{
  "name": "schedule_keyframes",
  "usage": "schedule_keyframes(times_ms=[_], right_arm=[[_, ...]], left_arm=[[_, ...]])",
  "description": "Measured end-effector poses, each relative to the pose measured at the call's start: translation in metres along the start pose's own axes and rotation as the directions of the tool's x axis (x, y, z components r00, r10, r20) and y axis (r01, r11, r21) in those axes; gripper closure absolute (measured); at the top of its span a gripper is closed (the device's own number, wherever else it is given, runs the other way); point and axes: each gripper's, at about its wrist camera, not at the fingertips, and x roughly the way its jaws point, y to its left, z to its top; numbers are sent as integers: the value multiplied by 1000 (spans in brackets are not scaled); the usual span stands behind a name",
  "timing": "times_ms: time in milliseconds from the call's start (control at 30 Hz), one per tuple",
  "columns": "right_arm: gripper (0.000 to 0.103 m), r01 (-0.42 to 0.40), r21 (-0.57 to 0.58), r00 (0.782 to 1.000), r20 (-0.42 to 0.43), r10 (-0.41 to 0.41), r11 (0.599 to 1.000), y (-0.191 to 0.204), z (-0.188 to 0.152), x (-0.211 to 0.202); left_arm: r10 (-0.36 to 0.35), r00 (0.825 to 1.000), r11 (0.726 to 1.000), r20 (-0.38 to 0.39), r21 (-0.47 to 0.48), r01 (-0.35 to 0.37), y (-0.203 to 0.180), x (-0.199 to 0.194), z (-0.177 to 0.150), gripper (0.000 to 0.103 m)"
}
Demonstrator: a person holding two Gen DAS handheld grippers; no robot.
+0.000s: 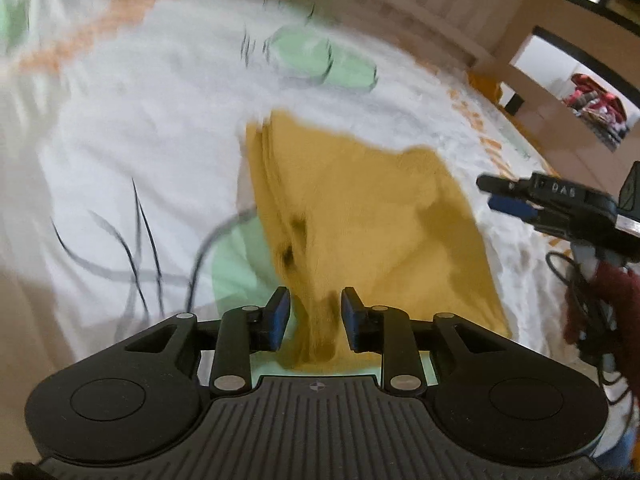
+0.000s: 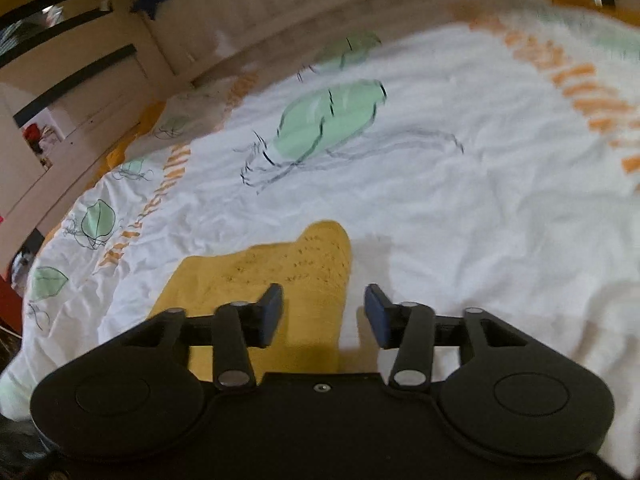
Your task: Fold small clothes
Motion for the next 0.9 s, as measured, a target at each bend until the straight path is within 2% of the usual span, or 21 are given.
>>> schedule_keyframes(times_ms=[33,100,167,300,500,633,667,767,900], right_arm=[[41,9,-23,1000,16,-8,1000,4,-2,-4],[41,30,-64,999,34,-28,997,11,-5,-8],[36,53,-105,998,43,-49,993,17,-7,-7],[34,89,-139,995,56,-82,986,25,-5,6],[31,194,-140,980,79,-184,971,20,1,29],[31,228,-152,973,6,-230,962,11,-9,51],[30,231,-166,972,-6,-235,959,11,-14,56],[28,251,-206,968,28,-250,946,16,-23,54],[20,265,-219,964,30,-265,939,20,-21,48]], left_arm=[[16,999,1000,32,23,-17,-5,-4,4,71],[44,994,997,103,57,-50,-14,-10,14,57],[63,987,995,145,69,-74,-20,-6,28,51],[99,980,990,171,83,-114,-29,18,51,48],[168,977,983,130,58,-177,-24,58,67,47],[248,967,968,57,21,-249,-3,76,60,47],[256,966,966,40,13,-256,2,81,58,44],[264,964,964,37,-9,-264,13,83,53,29],[269,963,963,22,2,-269,12,77,55,28]])
